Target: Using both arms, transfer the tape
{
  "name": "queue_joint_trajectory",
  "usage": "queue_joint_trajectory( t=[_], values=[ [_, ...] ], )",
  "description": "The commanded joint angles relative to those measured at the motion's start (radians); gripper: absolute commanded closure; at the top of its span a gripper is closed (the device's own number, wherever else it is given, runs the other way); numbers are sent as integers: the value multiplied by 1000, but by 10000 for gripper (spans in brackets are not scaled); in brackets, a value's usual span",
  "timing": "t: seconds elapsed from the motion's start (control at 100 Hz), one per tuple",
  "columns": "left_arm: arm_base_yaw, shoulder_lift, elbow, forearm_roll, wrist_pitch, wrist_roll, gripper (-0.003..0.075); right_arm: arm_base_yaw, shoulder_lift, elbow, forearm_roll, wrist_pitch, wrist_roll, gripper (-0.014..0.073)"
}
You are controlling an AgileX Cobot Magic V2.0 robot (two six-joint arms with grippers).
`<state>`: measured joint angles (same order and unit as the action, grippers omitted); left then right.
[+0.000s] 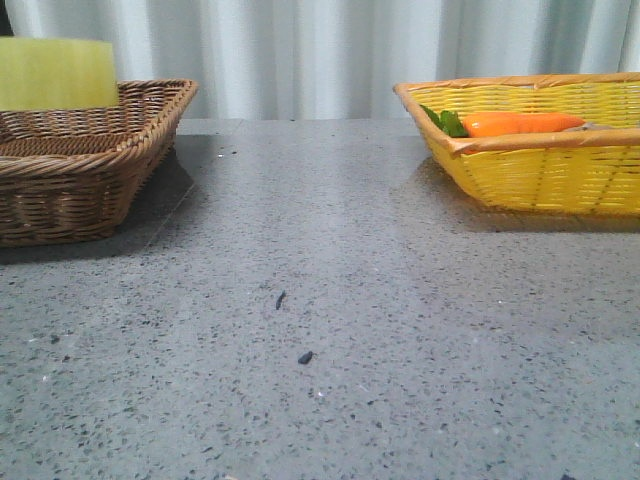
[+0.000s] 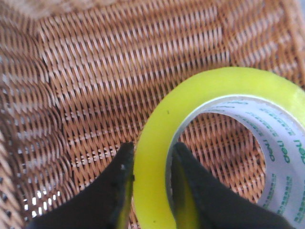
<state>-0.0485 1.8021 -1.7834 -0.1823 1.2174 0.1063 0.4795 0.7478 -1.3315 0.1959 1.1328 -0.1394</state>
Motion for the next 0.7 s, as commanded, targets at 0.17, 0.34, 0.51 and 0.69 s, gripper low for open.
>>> queue_joint_trajectory(
  t=[0.17, 0.34, 0.51, 0.69],
  values=[
    [5, -57, -19, -36, -65, -59, 265, -4, 1, 17, -23, -95, -1, 655],
    [-9, -113, -14, -50, -103, -61, 167, -4, -38, 87, -23, -173, -1, 655],
    [-110, -331, 120, -69, -403, -36, 303, -4, -174, 225, -69, -327, -1, 655],
    [-313, -632, 482, 14, -775, -28, 335, -4, -387, 434, -146, -543, -1, 655]
  ],
)
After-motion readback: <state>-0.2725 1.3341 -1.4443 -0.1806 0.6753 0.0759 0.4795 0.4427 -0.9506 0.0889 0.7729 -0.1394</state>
